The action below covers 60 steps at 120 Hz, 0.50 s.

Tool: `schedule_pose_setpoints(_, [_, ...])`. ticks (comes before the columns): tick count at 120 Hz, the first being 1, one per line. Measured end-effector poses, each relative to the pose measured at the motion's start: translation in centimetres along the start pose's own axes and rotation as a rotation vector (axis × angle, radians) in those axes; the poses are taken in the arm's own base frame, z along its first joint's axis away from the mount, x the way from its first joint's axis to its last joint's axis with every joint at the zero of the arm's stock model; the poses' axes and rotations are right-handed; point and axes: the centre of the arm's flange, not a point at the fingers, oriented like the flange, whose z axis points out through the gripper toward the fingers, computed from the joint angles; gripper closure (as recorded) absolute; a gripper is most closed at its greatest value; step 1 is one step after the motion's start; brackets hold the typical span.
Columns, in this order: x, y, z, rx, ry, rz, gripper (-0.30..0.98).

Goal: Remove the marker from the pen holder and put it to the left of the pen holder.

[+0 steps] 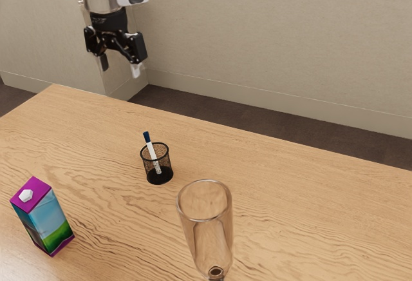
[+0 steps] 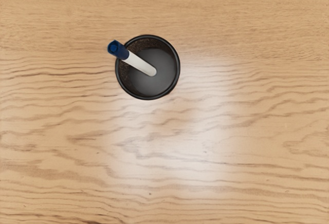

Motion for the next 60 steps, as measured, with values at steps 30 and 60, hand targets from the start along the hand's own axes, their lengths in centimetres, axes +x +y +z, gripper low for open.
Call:
schedule_pose_setpoints(30, [6.5,2.0,7.5,-0.009,-0.106,0.015,0.0])
schedule_pose_setpoints(60, [10.5,3.3,17.3,-0.018,-0.21,0.02,0.0])
